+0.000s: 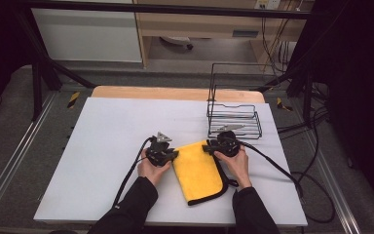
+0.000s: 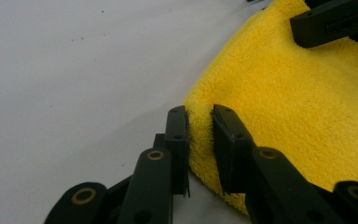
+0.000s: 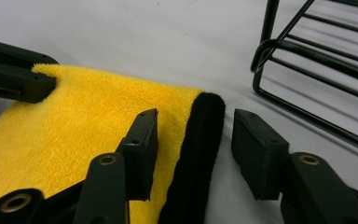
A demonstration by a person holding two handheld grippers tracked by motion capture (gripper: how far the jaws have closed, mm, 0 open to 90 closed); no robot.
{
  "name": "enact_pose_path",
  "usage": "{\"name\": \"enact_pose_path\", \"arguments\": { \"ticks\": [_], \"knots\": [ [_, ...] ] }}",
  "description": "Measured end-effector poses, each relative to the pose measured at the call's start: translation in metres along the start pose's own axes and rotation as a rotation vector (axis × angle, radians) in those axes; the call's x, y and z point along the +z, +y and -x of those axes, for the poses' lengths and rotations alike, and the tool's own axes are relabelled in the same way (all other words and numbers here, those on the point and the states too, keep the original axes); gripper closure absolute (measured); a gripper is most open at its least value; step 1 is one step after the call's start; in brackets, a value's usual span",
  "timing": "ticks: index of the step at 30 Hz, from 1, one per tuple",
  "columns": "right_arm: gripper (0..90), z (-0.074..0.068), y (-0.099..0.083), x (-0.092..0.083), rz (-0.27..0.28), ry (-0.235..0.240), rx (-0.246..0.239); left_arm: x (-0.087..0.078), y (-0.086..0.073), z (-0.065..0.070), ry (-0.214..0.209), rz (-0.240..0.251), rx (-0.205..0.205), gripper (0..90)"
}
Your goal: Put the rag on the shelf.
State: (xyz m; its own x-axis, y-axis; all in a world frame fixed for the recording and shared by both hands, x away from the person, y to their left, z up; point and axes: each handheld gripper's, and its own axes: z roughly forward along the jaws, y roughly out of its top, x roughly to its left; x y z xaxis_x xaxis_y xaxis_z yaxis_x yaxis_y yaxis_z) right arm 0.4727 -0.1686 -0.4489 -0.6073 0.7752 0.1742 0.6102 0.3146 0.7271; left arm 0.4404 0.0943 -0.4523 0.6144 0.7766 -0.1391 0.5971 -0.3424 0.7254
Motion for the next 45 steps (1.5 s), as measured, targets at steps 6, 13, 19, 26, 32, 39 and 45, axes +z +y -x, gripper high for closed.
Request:
{"name": "enact_pose_path", "arguments": {
  "ticks": [6,13,19,26,32,39,45],
  "knots": [
    [59.2,0.0,-0.001,0.003,-0.029,0.03,0.027,0.0,0.0,0.0,-0.001,0.001,0.002,75.8],
    [62.5,-0.001,0.0,0.003,-0.045,0.028,0.033,0.0,0.0,-0.002,-0.018,0.003,-0.004,75.8],
    [75.3,-0.002,0.0,0.003,-0.051,0.065,0.062,0.0,-0.001,-0.006,-0.038,0.008,-0.001,75.4],
    [79.3,-0.002,0.0,0.002,-0.051,0.067,0.071,0.001,-0.002,-0.004,-0.027,0.022,0.07,74.6],
    [79.8,-0.004,0.0,0.0,-0.031,0.051,0.071,0.001,-0.005,-0.006,-0.041,0.05,0.032,77.2],
    [80.0,-0.006,0.0,-0.005,-0.011,0.045,0.066,-0.001,-0.004,-0.005,-0.044,0.054,0.013,81.2],
    [80.0,-0.01,0.001,-0.018,0.036,0.04,0.066,-0.009,-0.001,-0.004,-0.055,0.098,0.03,82.0]
  ]
}}
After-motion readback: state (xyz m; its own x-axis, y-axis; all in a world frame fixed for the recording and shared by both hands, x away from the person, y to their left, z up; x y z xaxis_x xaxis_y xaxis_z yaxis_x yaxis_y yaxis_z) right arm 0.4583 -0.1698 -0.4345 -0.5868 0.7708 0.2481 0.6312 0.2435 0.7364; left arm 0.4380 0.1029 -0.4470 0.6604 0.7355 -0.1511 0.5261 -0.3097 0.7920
